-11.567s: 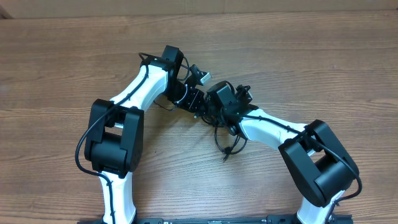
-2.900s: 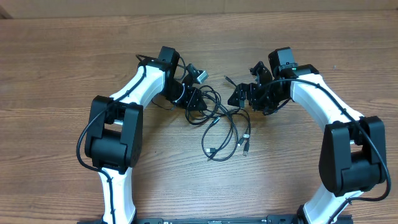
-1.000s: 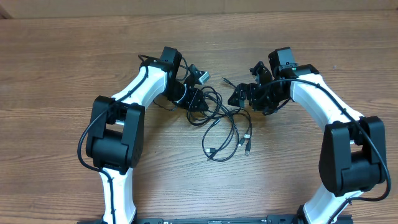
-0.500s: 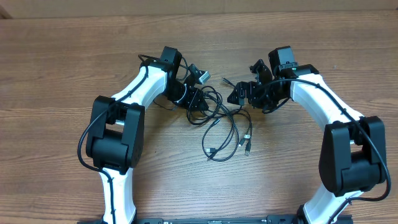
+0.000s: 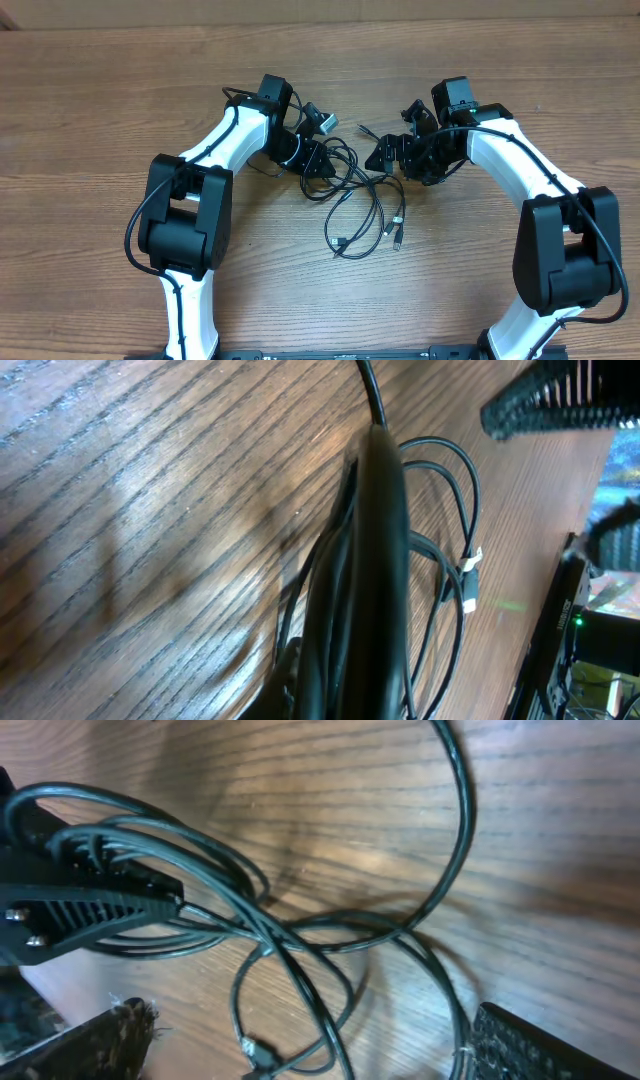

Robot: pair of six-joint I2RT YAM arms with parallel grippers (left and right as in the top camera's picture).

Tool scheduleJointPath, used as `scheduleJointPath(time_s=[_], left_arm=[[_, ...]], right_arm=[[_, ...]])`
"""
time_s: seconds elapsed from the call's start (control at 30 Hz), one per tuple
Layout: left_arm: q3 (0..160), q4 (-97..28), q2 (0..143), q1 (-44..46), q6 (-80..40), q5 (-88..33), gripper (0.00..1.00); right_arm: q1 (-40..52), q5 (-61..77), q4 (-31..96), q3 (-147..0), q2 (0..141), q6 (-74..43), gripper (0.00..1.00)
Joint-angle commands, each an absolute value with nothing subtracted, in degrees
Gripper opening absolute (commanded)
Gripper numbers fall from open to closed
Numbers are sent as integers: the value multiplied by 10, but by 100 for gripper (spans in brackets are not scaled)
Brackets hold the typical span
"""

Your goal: Untangle cables

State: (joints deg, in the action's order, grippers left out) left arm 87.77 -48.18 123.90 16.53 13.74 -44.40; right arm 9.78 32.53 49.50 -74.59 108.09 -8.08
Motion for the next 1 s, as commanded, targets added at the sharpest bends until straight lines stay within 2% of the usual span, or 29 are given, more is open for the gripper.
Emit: scheduleJointPath(time_s=[0.0,0.1,0.2,0.47,0.73,0.97], left_arm=[[892,-480,1244,171,146,-429,4],[892,-480,1244,170,140,-407,4],[892,-477,1244,167,122,-390,4],[892,-478,1244,143,96,-379,4],[892,-480,1244,117,75,-386,4],[892,-480,1244,116,75,-386,4]], right_arm=[[97,340,513,-754,1083,-129,100],[97,340,540,-752,1083,-129,100],[97,341,566,-739,1083,-137,93],[128,363,557,-679,1083,-138,92],[198,349,432,-629,1083,-225,77],[262,180,309,-604,1083,-342,72]])
